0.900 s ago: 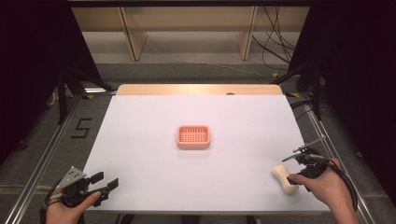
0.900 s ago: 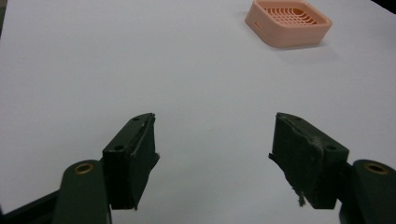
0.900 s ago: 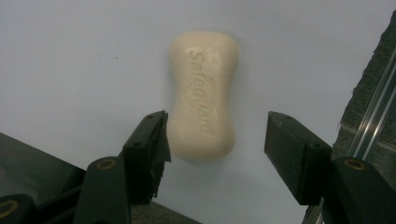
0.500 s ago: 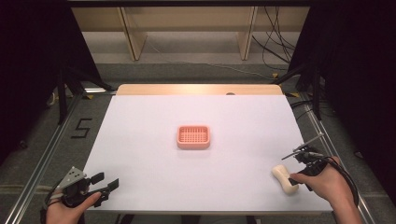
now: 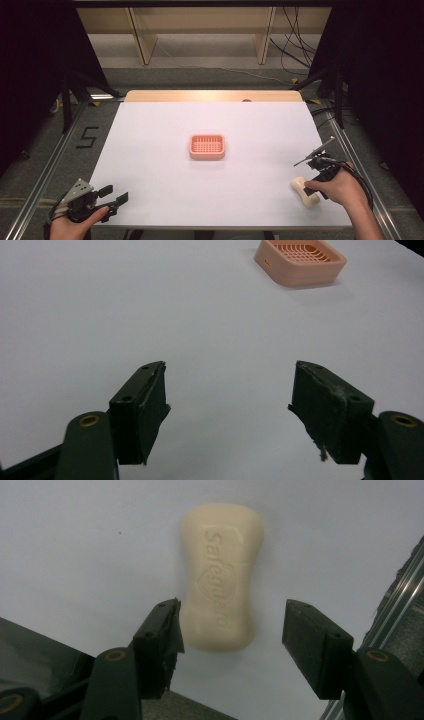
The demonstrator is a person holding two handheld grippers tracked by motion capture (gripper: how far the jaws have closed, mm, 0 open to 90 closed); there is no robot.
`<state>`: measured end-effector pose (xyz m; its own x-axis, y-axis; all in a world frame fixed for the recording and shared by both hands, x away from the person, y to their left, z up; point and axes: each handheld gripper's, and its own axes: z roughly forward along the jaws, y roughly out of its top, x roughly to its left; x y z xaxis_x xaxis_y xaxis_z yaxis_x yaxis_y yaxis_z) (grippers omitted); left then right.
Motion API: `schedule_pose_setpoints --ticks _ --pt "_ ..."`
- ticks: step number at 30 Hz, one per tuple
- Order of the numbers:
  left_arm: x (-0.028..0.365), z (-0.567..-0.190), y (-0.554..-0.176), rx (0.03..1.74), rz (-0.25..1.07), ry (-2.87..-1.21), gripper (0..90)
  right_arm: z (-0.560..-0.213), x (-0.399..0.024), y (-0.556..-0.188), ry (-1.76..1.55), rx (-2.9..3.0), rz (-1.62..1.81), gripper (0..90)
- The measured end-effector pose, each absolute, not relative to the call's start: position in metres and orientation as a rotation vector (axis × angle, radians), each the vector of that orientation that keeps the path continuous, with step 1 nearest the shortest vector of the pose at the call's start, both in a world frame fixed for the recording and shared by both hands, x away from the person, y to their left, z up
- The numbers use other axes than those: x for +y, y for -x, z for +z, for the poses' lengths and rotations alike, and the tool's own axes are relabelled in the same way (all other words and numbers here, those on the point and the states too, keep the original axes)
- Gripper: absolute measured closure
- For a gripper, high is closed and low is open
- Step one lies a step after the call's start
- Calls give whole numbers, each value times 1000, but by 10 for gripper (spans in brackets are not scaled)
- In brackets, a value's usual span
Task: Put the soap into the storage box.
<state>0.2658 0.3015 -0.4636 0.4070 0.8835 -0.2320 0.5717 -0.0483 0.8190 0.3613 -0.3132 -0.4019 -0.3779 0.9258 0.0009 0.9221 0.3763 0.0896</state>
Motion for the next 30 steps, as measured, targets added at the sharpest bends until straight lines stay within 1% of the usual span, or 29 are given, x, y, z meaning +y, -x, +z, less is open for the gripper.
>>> schedule_pose_setpoints --ticks 12,15,17,26,30 --pt "301 -464 -266 1273 417 -1729 295 -417 -305 -376 -1742 2592 54 409" --pt "301 -464 -266 1273 419 -1731 295 -420 -306 -378 -1711 2606 57 409" --pt "300 -464 -266 1273 416 -1729 295 -423 -304 -376 -1774 2565 48 409" --pt "300 -464 -266 1272 415 -1728 295 -435 -302 -380 -1762 2613 22 409" --pt "300 -464 -266 1273 414 -1727 296 -439 -300 -382 -1759 2601 34 424"
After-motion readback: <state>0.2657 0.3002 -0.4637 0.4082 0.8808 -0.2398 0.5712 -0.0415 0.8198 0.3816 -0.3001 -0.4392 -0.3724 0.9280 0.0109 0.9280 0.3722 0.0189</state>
